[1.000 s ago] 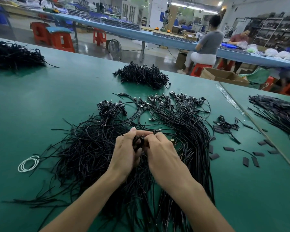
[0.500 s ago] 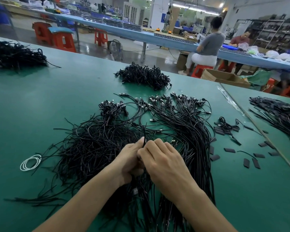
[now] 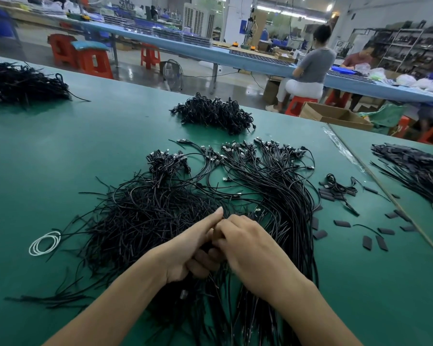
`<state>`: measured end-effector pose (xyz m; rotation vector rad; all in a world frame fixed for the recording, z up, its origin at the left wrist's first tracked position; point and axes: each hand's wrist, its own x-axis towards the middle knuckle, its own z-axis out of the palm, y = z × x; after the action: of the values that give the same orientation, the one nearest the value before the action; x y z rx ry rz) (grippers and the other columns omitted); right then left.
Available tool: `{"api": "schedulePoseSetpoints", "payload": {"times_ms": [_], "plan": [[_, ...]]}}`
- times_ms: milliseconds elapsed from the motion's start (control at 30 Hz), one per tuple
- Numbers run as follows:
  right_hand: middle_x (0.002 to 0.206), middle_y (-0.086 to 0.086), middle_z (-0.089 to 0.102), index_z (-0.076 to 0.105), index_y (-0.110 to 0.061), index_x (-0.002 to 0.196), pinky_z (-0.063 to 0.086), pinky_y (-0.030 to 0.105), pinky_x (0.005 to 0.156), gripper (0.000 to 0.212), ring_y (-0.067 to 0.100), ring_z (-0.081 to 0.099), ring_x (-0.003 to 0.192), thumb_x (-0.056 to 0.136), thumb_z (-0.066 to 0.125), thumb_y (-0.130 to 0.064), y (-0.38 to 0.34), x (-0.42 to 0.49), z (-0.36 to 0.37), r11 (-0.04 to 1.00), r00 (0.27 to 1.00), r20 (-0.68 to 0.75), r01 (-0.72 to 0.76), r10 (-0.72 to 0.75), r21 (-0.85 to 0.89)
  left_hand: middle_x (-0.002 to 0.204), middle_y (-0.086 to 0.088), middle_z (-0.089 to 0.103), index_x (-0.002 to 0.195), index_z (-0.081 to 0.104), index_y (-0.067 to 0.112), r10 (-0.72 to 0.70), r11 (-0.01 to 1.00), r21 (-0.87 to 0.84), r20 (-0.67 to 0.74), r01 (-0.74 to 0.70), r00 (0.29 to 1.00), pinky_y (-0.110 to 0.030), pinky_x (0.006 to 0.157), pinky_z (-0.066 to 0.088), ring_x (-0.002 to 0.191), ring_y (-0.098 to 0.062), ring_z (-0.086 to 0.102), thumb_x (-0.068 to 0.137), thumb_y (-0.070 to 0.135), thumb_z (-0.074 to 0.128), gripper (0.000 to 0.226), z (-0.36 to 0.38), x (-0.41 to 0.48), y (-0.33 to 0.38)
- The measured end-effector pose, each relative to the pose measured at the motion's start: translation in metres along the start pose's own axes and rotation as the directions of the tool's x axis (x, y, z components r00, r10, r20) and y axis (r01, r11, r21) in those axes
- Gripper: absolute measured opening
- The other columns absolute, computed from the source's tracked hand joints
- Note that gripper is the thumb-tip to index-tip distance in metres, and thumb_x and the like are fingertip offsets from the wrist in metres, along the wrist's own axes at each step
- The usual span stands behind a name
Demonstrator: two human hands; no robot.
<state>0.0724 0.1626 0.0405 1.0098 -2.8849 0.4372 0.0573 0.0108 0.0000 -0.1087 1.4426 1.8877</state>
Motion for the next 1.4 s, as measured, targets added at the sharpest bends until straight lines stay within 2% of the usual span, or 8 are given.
{"api": "schedulePoseSetpoints", "payload": {"times_ms": [67,133,267,400,567,900,1067,1400], "plan": [[0.097,-0.006,0.058,0.059,-0.021,0.094,0.046,0.031,0.085,0.013,0.012,0.054,0.092,0.101,0.049,-0.025,0.003,0.001,-0.003,0.974,0.990,0.067,-0.133,0.122,0.183,0.057,0.009,0.036,0.062,0.053,0.024,0.026,0.995,0.097,0.117,-0.037,0.993,-0.013,0.033,0.015,0.041,-0.002,0.024,0.077,0.074,0.061,0.053,-0.005,-0.006,0.002],[0.096,-0.008,0.062,0.062,-0.027,0.089,0.051,0.031,0.080,0.012,0.010,0.058,0.089,0.098,0.054,-0.024,0.006,0.001,-0.007,0.929,0.980,0.107,-0.196,0.170,0.313,0.062,0.009,0.039,0.083,0.059,0.018,0.075,0.961,0.246,0.195,-0.123,0.978,-0.013,0.037,0.021,0.048,-0.002,0.030,0.069,0.049,0.077,0.038,-0.007,-0.012,0.002],[0.096,-0.014,0.055,0.055,-0.032,0.089,0.047,0.021,0.079,0.010,0.004,0.052,0.091,0.097,0.058,-0.028,0.003,-0.002,-0.007,0.956,0.988,0.063,-0.155,0.143,0.248,0.067,0.002,0.046,0.091,0.059,0.014,0.086,0.894,0.419,0.189,-0.160,0.978,-0.016,0.041,0.028,0.053,-0.006,0.039,0.070,0.012,0.078,0.028,-0.004,-0.013,0.002],[0.098,-0.013,0.049,0.046,-0.033,0.098,0.042,0.023,0.077,0.014,0.006,0.047,0.090,0.095,0.059,-0.030,-0.001,-0.005,-0.006,0.988,0.998,0.026,-0.056,0.053,0.145,0.088,-0.013,0.042,0.101,0.055,0.010,0.041,0.883,0.459,0.142,-0.102,0.989,-0.017,0.040,0.025,0.057,-0.010,0.034,0.071,0.010,0.065,0.032,0.002,-0.012,0.001],[0.109,-0.014,0.044,0.050,-0.034,0.116,0.037,0.019,0.081,0.024,0.007,0.046,0.098,0.095,0.060,-0.033,0.002,-0.004,-0.009,0.988,0.994,0.090,-0.070,0.058,0.136,0.072,-0.008,0.035,0.097,0.049,0.010,-0.006,0.882,0.465,0.160,-0.070,0.987,-0.017,0.039,0.024,0.054,-0.010,0.030,0.082,0.003,0.064,0.023,0.003,-0.010,-0.001],[0.104,-0.009,0.057,0.049,-0.031,0.109,0.047,0.036,0.083,0.017,0.017,0.052,0.099,0.095,0.057,-0.026,-0.004,-0.005,-0.016,0.997,0.994,0.102,-0.056,0.050,0.057,0.067,0.002,0.044,0.092,0.051,0.011,0.013,0.891,0.451,0.079,-0.047,0.997,-0.016,0.038,0.027,0.052,-0.006,0.037,0.085,-0.004,0.063,0.021,0.010,-0.004,-0.006],[0.099,-0.007,0.062,0.049,-0.026,0.113,0.047,0.033,0.081,0.022,0.017,0.048,0.096,0.096,0.057,-0.016,-0.007,-0.006,-0.012,0.997,0.998,0.051,0.050,-0.047,-0.064,0.063,0.003,0.048,0.097,0.054,0.011,0.028,0.902,0.430,0.026,-0.036,0.999,-0.018,0.042,0.029,0.050,-0.006,0.041,0.083,-0.002,0.064,0.022,0.011,-0.003,-0.006],[0.086,-0.002,0.059,0.055,-0.017,0.105,0.046,0.029,0.073,0.045,0.018,0.046,0.082,0.068,0.071,0.003,-0.006,-0.003,-0.003,0.950,0.993,-0.019,0.103,-0.114,-0.295,0.058,0.002,0.055,0.089,0.058,0.008,0.166,0.969,0.203,-0.117,-0.140,0.979,-0.020,0.042,0.033,0.048,-0.007,0.047,0.089,-0.011,0.051,0.020,0.012,-0.002,-0.002]]}}
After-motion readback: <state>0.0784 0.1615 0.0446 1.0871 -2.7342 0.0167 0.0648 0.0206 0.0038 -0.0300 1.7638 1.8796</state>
